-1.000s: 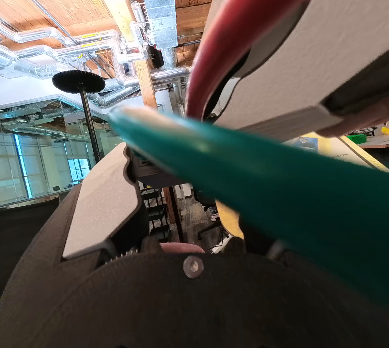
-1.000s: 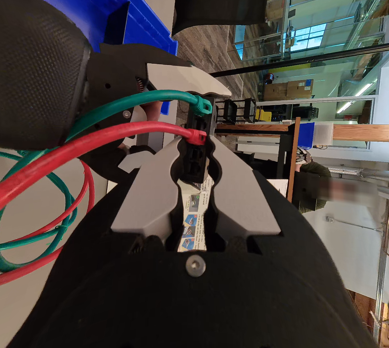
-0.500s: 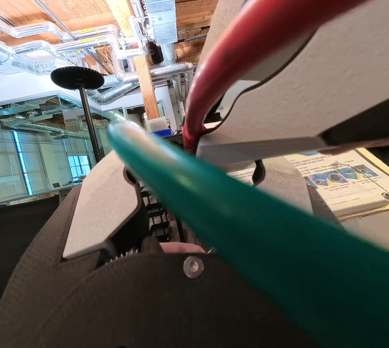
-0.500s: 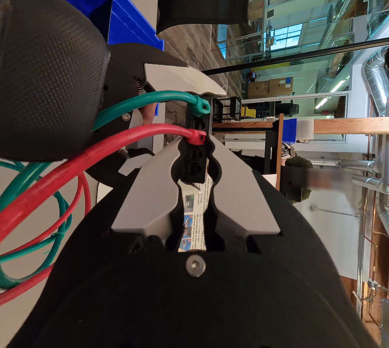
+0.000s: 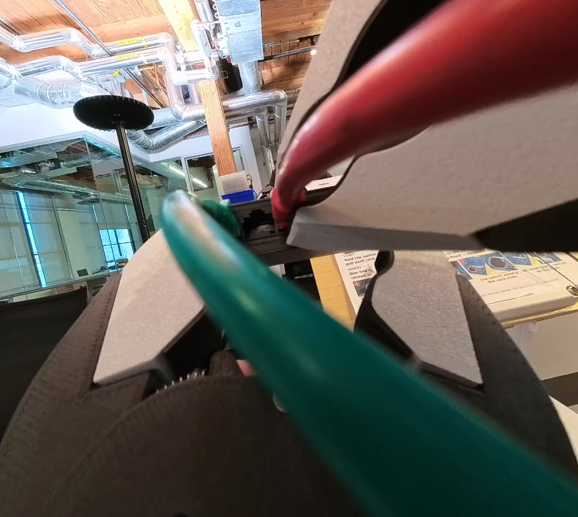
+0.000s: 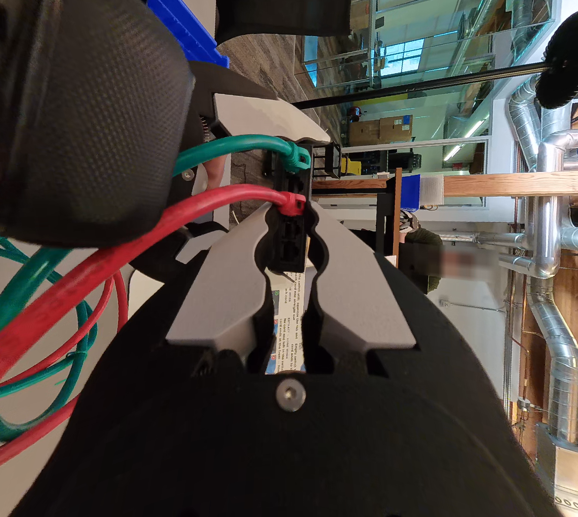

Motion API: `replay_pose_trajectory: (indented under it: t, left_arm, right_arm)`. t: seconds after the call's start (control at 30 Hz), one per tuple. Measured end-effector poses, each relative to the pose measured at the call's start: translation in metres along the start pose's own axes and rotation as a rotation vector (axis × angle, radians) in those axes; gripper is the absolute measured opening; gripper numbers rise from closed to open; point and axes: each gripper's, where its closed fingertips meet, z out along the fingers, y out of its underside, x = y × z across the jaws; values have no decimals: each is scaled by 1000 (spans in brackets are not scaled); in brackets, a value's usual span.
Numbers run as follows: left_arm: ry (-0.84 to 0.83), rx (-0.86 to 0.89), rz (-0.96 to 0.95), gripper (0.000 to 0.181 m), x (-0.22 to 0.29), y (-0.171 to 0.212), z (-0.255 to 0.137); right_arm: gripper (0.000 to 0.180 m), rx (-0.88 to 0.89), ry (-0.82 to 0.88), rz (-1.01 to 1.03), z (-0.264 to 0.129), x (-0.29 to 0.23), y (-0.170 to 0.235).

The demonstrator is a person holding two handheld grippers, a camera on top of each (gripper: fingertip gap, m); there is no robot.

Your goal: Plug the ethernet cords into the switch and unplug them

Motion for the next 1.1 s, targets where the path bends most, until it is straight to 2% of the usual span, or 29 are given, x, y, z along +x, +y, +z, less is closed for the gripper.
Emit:
replay_pose_trajectory:
  t: [0.63, 0.67, 0.7, 1.1]
  left_arm:
    - [6, 11, 13, 110, 3, -5, -1]
    - [6, 13, 18, 114, 4, -6, -1]
    - [5, 15, 20, 110, 4, -7, -2]
    - [13, 25, 57, 109, 9, -11, -3]
  right_arm:
    - [11, 8, 19, -41, -5, 2, 1]
    - [11, 9, 15, -40, -6, 2, 1]
    - [11, 11, 16, -40, -6, 2, 1]
    - [10, 67, -48, 45, -13, 2, 4]
